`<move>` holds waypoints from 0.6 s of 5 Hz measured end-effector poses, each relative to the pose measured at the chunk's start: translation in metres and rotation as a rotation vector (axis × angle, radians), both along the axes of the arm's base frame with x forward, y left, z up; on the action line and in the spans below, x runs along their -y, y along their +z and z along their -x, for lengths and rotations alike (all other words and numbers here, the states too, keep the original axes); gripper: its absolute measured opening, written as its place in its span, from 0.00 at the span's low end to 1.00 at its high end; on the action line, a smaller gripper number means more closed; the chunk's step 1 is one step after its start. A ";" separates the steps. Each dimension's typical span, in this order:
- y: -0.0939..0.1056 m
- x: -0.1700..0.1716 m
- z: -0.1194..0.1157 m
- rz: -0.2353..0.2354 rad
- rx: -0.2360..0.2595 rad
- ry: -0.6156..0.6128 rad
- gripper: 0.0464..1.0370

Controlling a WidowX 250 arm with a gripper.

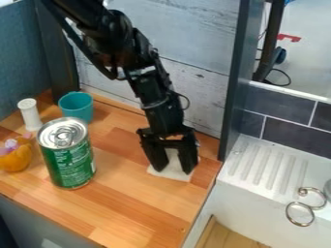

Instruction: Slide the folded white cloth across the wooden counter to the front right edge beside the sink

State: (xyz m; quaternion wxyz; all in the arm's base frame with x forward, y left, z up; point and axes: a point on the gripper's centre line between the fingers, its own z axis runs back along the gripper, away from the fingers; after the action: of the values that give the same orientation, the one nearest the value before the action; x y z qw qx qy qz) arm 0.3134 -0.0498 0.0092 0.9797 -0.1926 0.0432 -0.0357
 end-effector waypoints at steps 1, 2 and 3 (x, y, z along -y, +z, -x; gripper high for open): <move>0.000 0.023 0.031 -0.006 -0.079 -0.007 0.96; 0.000 0.027 0.046 -0.006 -0.065 0.025 0.96; 0.001 0.024 0.053 -0.044 -0.076 0.026 0.96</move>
State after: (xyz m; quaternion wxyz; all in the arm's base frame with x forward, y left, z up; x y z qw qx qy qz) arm 0.2606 -0.0737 0.0103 0.9817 -0.1730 0.0789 -0.0147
